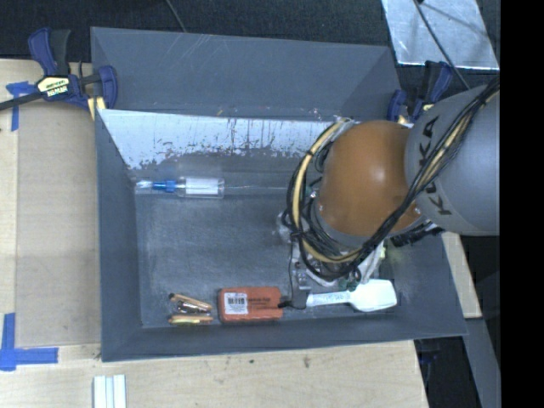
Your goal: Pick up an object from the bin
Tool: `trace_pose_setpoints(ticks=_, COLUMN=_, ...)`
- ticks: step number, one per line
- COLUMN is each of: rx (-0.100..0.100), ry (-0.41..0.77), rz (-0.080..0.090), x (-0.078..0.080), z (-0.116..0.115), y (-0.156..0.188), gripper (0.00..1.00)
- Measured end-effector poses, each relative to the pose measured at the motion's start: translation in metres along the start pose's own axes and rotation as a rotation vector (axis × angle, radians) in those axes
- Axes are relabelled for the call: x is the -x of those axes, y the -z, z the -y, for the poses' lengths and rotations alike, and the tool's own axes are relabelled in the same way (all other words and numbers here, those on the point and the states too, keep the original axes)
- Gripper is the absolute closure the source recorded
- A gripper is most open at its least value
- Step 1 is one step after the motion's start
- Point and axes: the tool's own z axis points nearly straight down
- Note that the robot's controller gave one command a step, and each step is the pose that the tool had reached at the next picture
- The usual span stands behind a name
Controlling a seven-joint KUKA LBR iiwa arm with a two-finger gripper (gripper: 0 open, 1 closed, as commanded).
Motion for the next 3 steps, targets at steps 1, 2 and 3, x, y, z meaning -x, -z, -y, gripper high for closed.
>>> trace_pose_setpoints(ticks=1, rx=0.001, ry=-0.002, rz=0.009, x=0.002, z=0.0, y=0.004, gripper=0.0)
trace_pose_setpoints(ticks=2, rx=0.001, ry=0.002, rz=0.009, x=0.002, z=0.0, y=0.003, gripper=0.0)
trace_pose_setpoints(ticks=3, rx=-0.001, ry=0.077, rz=-0.002, x=0.011, z=-0.014, y=0.005, gripper=0.0)
